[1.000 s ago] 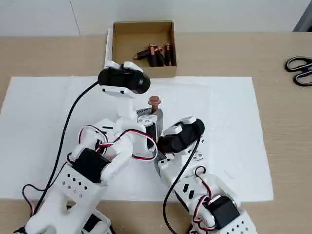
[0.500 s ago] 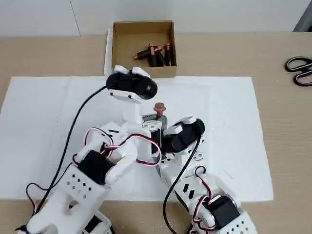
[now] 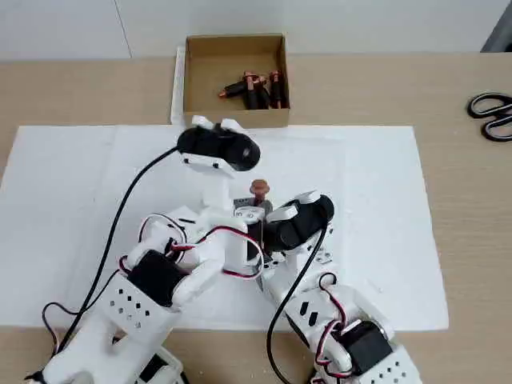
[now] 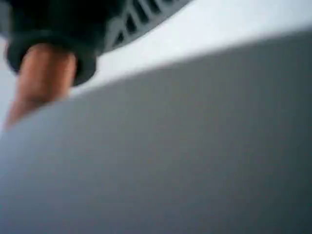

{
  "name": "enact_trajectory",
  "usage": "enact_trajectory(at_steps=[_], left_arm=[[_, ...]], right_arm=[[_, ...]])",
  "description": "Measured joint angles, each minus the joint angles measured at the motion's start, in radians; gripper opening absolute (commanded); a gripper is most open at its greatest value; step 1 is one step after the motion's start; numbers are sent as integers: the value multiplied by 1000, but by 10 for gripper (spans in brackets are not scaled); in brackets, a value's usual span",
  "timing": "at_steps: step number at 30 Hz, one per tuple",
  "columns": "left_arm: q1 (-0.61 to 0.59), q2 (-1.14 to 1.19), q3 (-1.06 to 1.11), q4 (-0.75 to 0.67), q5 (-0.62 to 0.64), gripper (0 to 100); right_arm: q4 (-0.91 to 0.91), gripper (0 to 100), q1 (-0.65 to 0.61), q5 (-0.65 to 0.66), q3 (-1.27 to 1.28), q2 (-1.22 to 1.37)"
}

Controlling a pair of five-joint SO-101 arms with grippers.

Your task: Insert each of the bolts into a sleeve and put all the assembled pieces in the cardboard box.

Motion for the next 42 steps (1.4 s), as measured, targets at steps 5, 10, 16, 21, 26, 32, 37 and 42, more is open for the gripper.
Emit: enact_trajectory(at_steps=[5,10,16,21,26,32,37,42], left_arm=[[2,-9,28,-2,-46,6],[2,-14,34,3,-57,6],[5,-21,74,3,-57,6],[5,-21,80,15,-58,6],[54,-21,80,64,-60,6],[63,-23,81,68,-60,8],[63,-23,74,71,-83,100],[58,-14,28,158,-199,242]], right_arm=[[0,5,0,-2,2,0],[0,5,0,-2,2,0],[0,5,-2,-2,12,2],[2,5,-2,-2,12,2],[2,5,-3,-2,17,2],[2,5,-3,-2,18,2],[2,5,-3,-2,18,2],[2,5,3,0,18,0]])
